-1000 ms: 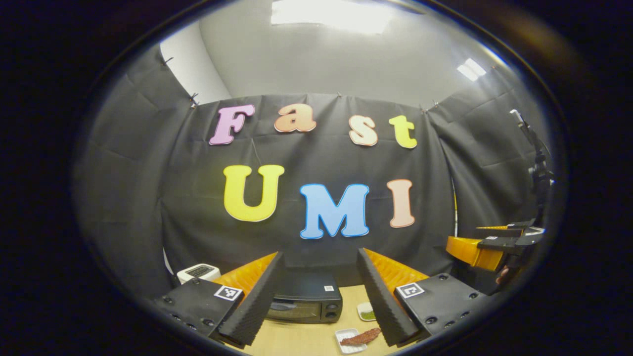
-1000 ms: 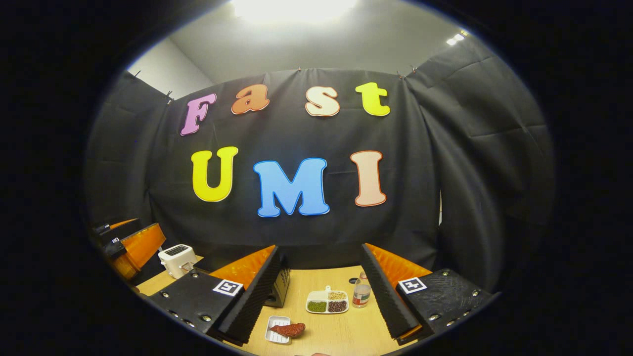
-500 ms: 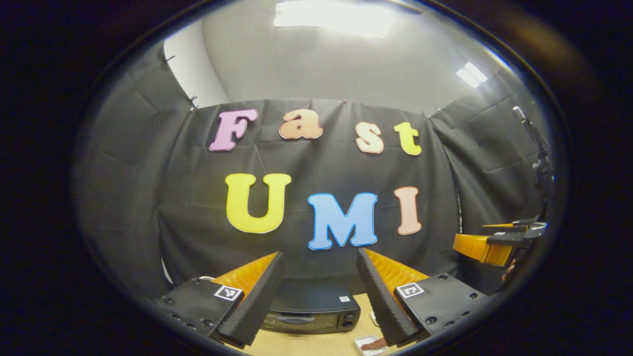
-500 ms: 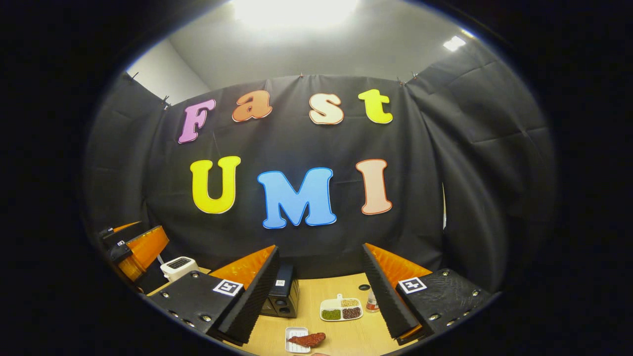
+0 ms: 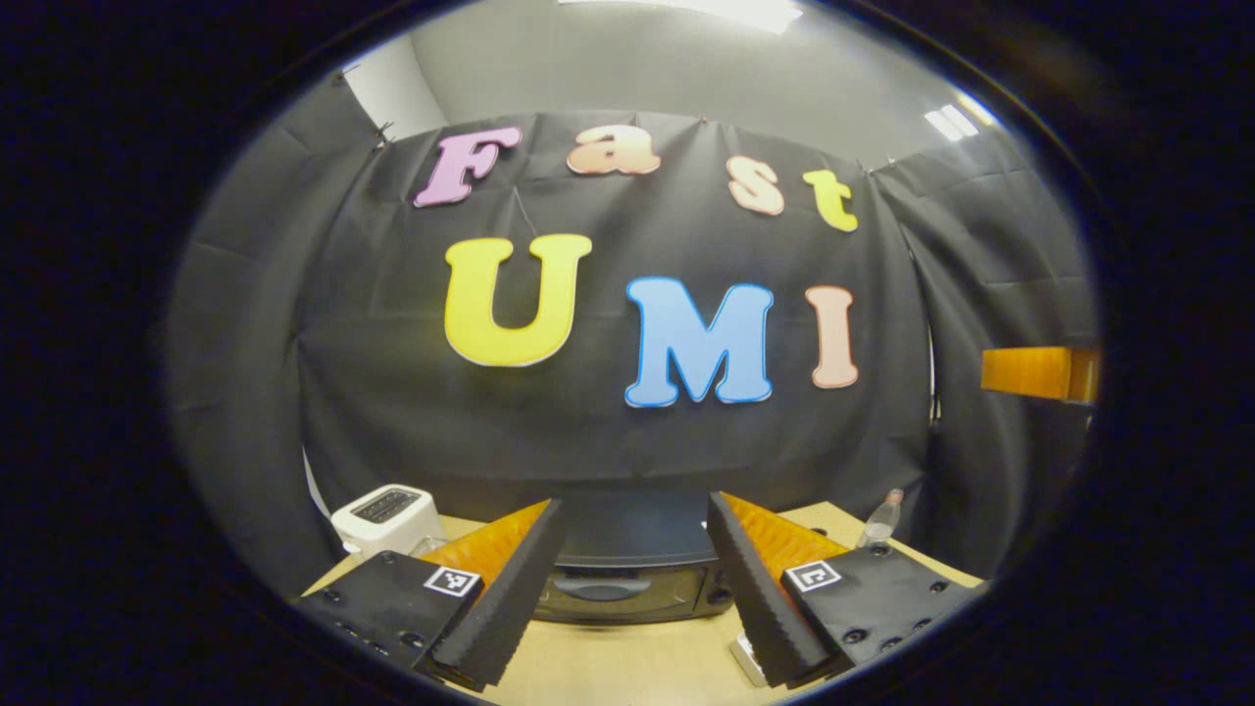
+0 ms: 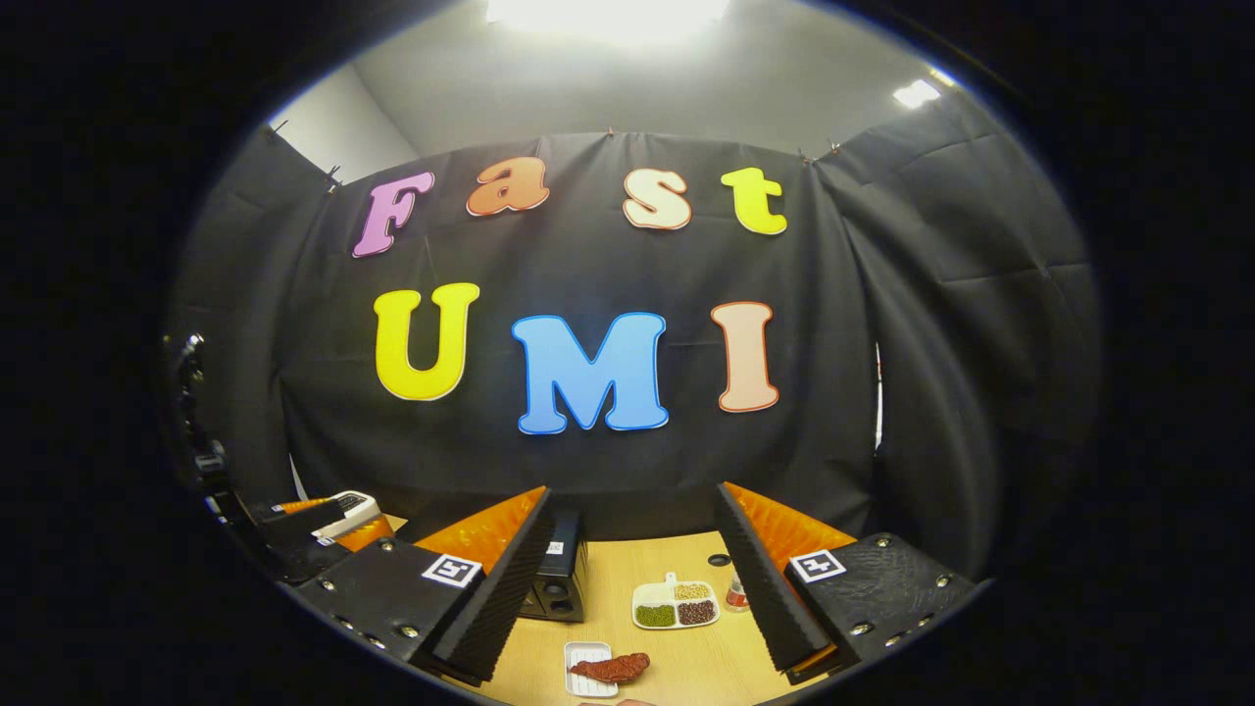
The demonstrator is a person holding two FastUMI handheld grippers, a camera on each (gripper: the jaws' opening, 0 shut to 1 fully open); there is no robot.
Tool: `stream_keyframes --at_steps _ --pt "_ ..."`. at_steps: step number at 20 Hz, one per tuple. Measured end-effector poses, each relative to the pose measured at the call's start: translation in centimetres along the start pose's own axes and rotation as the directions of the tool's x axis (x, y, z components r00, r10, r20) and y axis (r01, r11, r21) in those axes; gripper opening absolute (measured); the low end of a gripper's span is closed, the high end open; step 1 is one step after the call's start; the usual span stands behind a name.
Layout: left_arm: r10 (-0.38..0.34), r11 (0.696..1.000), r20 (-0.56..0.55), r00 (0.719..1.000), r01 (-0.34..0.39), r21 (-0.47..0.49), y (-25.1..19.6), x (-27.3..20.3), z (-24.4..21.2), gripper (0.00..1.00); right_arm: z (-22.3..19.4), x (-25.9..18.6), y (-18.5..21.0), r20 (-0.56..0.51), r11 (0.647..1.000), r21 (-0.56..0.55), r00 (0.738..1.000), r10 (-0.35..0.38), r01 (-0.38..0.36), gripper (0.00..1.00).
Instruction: Open the electric oven with the left hand, put the food in, and close the electric oven.
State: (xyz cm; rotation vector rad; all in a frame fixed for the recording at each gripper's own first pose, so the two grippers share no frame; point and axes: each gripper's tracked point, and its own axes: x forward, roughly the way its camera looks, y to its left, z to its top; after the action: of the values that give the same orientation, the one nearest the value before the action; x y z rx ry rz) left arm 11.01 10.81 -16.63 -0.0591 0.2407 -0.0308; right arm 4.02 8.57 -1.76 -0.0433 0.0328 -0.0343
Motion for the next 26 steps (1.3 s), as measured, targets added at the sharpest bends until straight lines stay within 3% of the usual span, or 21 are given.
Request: stream_keyframes --at_steps 2,4,6,7,11,13,14,22,23,26 --pt "0.012 0.999 -0.055 0.998 -0.009 0.044 0.5 3.1 -2.1 0.94 0.3 0.7 -0.4 0.012 1.0 0.004 1.0 0.002 -0.002 0.99" --pt "0.015 0.998 -0.117 0.993 -0.007 0.07 0.9 5.9 -4.8 1.0 -0.2 1.5 -0.8 -0.003 1.0 0.018 1.0 0.004 -0.004 0.98" --pt "0.002 1.0 -0.185 0.983 0.002 0.02 0.9 8.3 -7.3 1.0 -0.5 1.9 -1.5 -0.014 1.0 0.019 1.0 0.005 -0.005 0.99" --pt "-0.006 1.0 -0.222 0.975 0.005 -0.003 0.9 9.2 -8.5 0.94 -0.6 2.2 -2.0 -0.016 1.0 0.016 1.0 -0.002 0.002 0.99" --pt "0.016 1.0 -0.295 0.955 -0.023 -0.021 2.4 12.5 -11.7 1.0 -1.4 2.4 -3.6 -0.041 1.0 0.013 0.999 -0.022 0.022 0.98" --pt "0.025 0.999 -0.343 0.939 -0.034 -0.018 2.8 13.2 -13.8 1.0 -1.7 2.5 -4.4 -0.051 0.999 0.004 0.998 -0.035 0.035 0.99" --pt "0.036 0.999 -0.36 0.932 -0.041 -0.008 3.1 13.5 -14.6 0.94 -1.7 2.5 -4.8 -0.052 0.999 0.003 0.998 -0.043 0.043 0.99" --pt "0.083 0.996 -0.392 0.916 -0.06 0.07 3.5 15.2 -16.8 1.0 -2.4 2.3 -5.7 -0.07 0.998 0.0 0.995 -0.067 0.067 0.98" --pt "0.077 0.997 -0.392 0.917 -0.061 0.053 3.5 15.0 -16.7 0.94 -2.5 2.3 -5.6 -0.072 0.998 0.002 0.995 -0.065 0.065 0.99" --pt "0.064 0.998 -0.414 0.908 -0.056 0.031 3.5 14.2 -17.3 1.0 -2.7 2.2 -5.2 -0.076 0.998 0.003 0.996 -0.055 0.055 0.99"
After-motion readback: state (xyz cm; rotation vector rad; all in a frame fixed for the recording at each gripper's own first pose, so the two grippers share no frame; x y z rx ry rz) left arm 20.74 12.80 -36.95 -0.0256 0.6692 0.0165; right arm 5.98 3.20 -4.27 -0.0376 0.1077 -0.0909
